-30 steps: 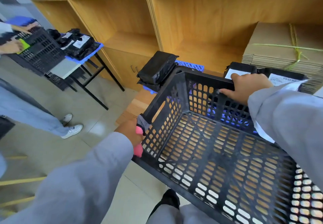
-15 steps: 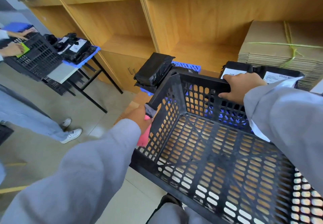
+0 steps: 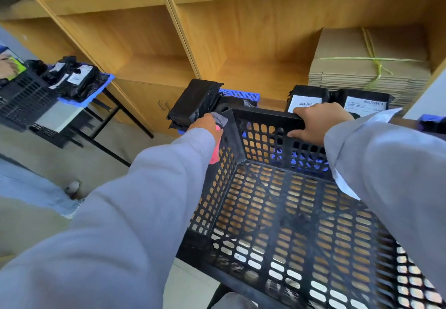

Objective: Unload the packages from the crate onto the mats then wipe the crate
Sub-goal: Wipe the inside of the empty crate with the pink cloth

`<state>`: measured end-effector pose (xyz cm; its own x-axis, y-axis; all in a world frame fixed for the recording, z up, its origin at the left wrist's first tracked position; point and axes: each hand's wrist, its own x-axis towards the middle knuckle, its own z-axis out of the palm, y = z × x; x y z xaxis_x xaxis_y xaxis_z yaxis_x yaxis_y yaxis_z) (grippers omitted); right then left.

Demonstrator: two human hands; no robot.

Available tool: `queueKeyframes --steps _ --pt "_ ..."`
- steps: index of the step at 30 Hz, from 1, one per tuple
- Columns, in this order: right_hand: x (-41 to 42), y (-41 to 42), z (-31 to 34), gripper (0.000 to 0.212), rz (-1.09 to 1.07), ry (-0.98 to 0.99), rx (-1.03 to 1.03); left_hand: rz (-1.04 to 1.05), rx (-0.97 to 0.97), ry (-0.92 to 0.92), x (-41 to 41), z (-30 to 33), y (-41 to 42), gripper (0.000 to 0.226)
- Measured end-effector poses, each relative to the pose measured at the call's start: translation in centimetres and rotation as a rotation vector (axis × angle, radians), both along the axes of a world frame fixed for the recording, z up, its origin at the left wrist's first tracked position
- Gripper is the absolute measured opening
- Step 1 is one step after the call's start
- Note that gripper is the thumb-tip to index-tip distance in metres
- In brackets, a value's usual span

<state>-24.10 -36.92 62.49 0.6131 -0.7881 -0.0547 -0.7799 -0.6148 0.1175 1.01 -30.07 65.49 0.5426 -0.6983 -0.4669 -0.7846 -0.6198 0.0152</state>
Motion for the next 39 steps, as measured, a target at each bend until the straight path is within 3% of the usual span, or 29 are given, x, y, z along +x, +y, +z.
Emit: queueKeyframes --steps 7,18,24,28,31,33,36,39 --pt "0.0 0.5 0.2 0.054 -0.042 0.004 -0.007 -0.025 -0.331 -0.022 0.5 -1.7 3.2 0.036" --pt "-0.1 0.3 -0.2 0.051 -0.050 0.003 -0.010 -0.004 0.010 0.029 2.2 -0.7 17.6 0.041" --pt "-0.1 0.3 -0.3 0.061 -0.060 -0.007 -0.039 0.130 -0.114 0.083 1.8 -1.5 19.5 0.039" --pt "0.0 1.8 -1.2 0.074 0.026 -0.231 -0.200 0.142 -0.172 0.057 1.6 -1.9 19.5 0.041" --pt "2.0 6.7 -0.1 0.062 0.102 -0.467 -0.061 0.125 -0.257 0.028 1.8 -2.5 20.0 0.035" --pt "3.9 10.8 0.9 0.051 0.111 -0.592 0.136 0.161 -0.327 0.112 1.7 -2.8 20.0 0.025" --pt "6.9 17.6 2.7 0.037 0.111 -0.715 0.485 0.211 -0.409 0.329 2.1 -2.9 20.5 0.023" --pt "10.6 22.7 3.1 0.037 0.005 -0.757 0.802 0.199 -0.501 0.745 3.0 -2.2 20.9 0.021"
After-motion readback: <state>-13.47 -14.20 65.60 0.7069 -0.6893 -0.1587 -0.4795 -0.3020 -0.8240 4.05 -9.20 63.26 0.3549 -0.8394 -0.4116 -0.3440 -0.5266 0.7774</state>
